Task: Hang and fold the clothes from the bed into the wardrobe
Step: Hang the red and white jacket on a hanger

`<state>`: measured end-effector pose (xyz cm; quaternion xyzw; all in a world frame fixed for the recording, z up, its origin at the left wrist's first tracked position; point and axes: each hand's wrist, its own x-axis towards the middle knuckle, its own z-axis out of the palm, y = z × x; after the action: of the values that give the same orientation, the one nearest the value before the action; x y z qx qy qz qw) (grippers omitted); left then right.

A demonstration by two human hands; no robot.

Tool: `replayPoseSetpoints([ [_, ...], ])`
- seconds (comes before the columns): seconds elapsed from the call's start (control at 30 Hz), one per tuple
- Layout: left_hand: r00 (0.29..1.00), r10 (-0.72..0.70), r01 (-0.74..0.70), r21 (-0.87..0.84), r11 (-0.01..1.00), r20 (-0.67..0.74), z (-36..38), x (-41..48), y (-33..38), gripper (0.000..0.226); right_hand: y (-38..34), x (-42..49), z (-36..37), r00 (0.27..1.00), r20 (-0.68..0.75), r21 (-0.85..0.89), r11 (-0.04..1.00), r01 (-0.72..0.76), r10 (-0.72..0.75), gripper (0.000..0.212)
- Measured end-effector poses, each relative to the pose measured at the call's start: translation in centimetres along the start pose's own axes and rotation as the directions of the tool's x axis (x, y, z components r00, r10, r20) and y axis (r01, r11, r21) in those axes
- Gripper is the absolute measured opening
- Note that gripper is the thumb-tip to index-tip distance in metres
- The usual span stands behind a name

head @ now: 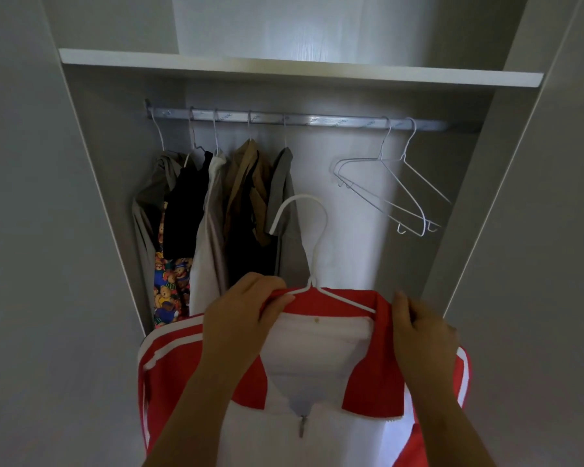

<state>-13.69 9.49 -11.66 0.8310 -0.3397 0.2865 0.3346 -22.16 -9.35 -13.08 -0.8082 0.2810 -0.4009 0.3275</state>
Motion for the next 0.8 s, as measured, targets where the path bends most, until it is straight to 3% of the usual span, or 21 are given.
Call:
replayPoseSetpoints([
  [0.07,1.0,0.012,-0.012,0.01,1.0,-0.006,0.3,0.0,0.3,0.036,-0.1,-0.5,0.3,0.993,0.049,-0.031,0.993,0.113,-0.112,0.029],
  [0.13,1.0,0.027,-0.027,-0.004,1.0,0.013,0.6,-0.2,0.5,0.035,-0.4,-1.0,0.9,0.957,0.212,-0.048,0.976,0.212,-0.198,0.031],
  [0.23,0.998,0.036,-0.033,-0.062,0.998,0.053,1.2,-0.6,0.7,0.034,0.0,-1.0,1.1,0.916,0.344,-0.072,0.967,0.246,-0.207,0.02],
  [0.4,0.941,-0.027,0.054,-0.07,0.996,0.336,2.3,-0.7,0.5,0.019,1.2,-1.4,0.8,0.893,0.449,-0.18,0.983,0.039,0.046,0.034],
  [0.53,0.941,-0.181,0.238,-0.178,0.955,0.286,3.6,-1.3,0.8,0.027,3.4,-1.8,-0.6,0.856,0.475,-0.241,0.966,-0.098,0.205,0.038],
  [0.67,0.838,-0.369,0.513,-0.355,0.781,0.401,5.4,-1.8,2.0,0.015,6.1,-1.1,-2.5,0.83,0.437,-0.235,0.934,-0.267,0.347,0.037],
  [0.8,0.735,-0.473,0.674,-0.452,0.584,0.485,6.9,-1.9,3.0,0.019,7.9,-0.3,-3.9,0.819,0.395,-0.233,0.908,-0.348,0.416,0.035],
])
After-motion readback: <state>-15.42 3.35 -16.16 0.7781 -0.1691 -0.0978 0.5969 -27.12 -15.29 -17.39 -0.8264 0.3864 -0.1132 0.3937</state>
